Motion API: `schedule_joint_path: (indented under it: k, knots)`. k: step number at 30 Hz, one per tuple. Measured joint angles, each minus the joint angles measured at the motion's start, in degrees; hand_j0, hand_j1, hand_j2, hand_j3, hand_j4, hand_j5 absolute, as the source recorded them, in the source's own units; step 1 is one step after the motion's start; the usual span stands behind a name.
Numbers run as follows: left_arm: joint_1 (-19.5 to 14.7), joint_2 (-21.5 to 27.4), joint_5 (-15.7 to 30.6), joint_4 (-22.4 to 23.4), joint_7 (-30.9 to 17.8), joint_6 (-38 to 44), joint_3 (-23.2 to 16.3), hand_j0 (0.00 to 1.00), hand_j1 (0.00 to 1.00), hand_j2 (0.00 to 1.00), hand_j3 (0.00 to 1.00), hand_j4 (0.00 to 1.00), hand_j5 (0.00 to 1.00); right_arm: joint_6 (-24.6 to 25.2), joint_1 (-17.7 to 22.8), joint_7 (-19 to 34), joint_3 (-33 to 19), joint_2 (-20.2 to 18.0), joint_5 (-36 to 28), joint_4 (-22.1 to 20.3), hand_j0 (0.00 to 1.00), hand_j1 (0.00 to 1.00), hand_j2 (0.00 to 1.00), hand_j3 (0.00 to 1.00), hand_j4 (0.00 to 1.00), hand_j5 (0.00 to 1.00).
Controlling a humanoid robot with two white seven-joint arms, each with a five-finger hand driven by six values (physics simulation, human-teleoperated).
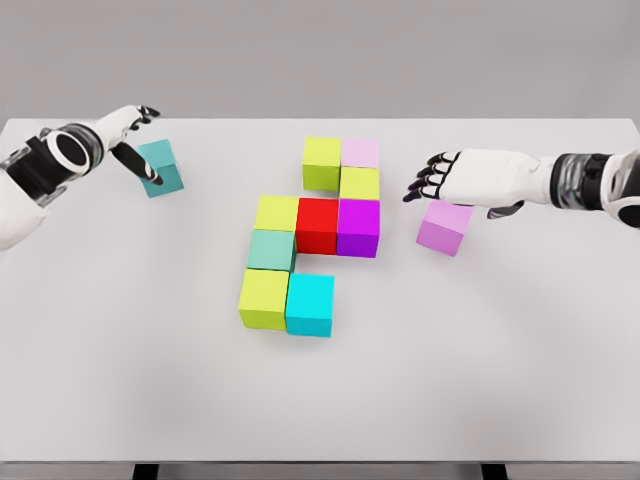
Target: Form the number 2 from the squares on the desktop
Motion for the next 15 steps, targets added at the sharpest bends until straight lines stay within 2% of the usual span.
schedule_joint_path:
  k: [15]
  knots:
    - [0.26, -2.83, -1.09, 6.56, 0.36, -0.56, -1.06, 1.00, 1.00, 1.00, 1.00, 1.00, 1.00, 0.00, -0.09, 0.00, 2.10, 0.82, 2.93, 1.17, 1.00, 1.00, 1.00, 1.00, 1.00, 1.00]
